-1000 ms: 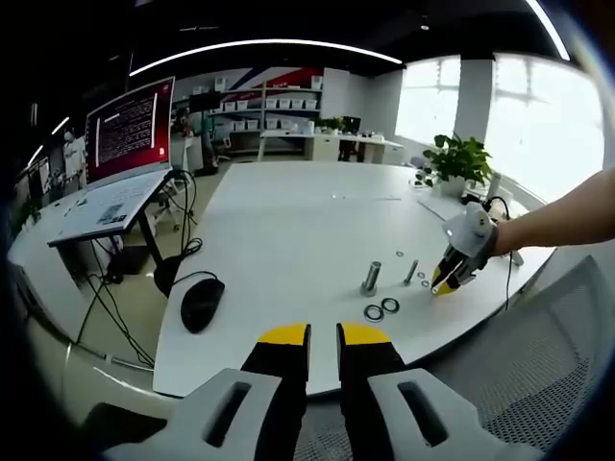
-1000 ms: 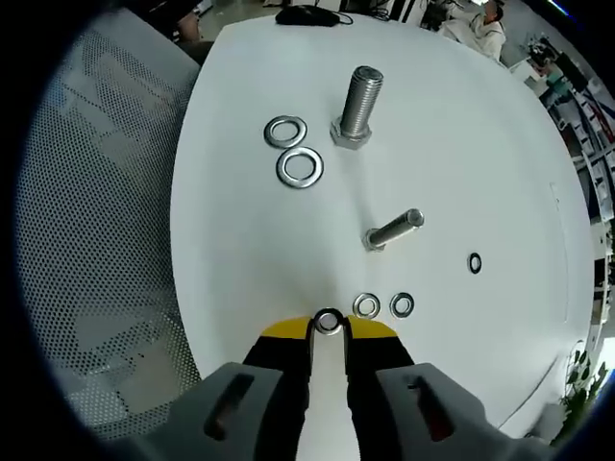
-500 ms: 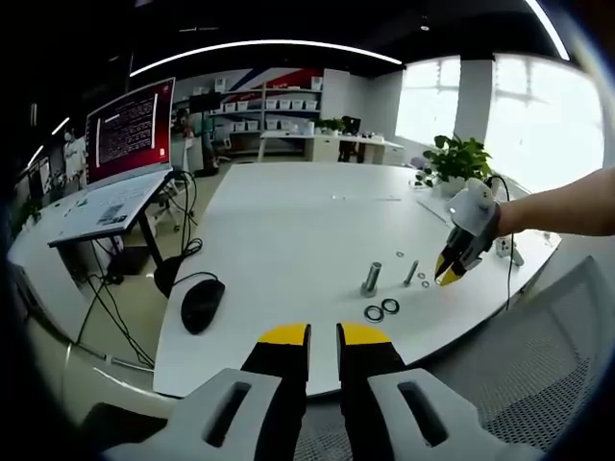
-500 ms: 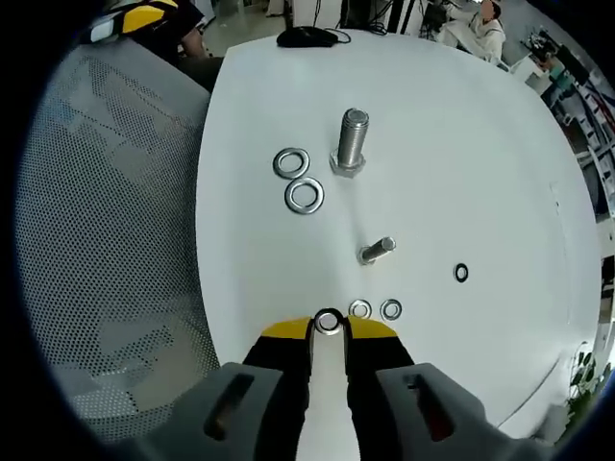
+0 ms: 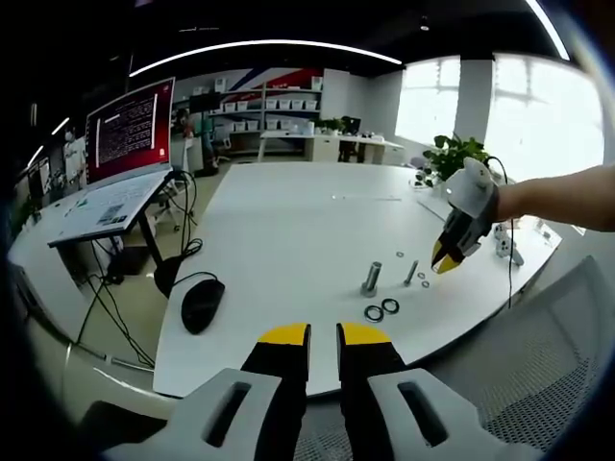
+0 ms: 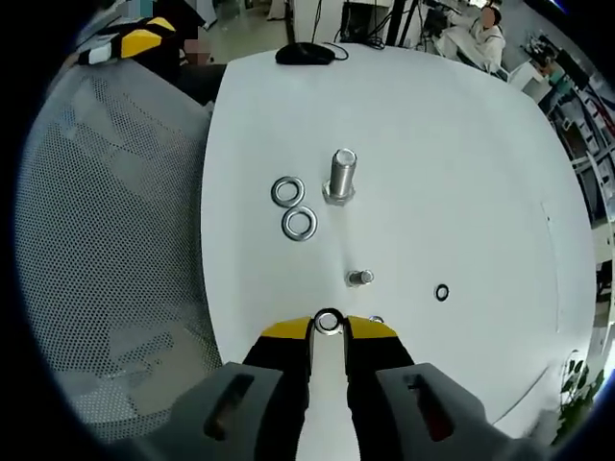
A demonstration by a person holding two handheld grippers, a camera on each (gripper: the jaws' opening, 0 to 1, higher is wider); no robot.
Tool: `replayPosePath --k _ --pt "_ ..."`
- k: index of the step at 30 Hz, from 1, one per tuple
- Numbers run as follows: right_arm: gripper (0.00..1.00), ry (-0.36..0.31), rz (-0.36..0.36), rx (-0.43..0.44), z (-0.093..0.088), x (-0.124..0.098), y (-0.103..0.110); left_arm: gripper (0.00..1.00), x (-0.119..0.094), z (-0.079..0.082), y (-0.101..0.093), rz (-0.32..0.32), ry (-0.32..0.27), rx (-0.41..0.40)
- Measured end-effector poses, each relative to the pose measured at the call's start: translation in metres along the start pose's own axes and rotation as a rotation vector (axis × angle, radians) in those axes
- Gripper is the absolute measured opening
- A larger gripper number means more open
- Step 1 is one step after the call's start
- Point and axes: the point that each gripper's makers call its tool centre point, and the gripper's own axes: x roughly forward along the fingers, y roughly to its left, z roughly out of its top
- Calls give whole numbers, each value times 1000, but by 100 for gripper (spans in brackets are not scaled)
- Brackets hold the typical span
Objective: Place the washer onto the threaded stud by aligning its center hole with the stud, sliding it down to the base, and recovering from edge contact or off-axis alignment until the washer reaches the visible bottom stop.
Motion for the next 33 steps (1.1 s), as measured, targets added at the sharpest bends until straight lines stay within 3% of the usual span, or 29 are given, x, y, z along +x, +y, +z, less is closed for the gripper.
replayPosePath --k 20,33 --pt "14 -49 -100 0 21 5 -22 8 1 0 1 7 2 2" --pt "14 -27 -77 -6 23 15 -27 8 1 -1 4 16 6 -8"
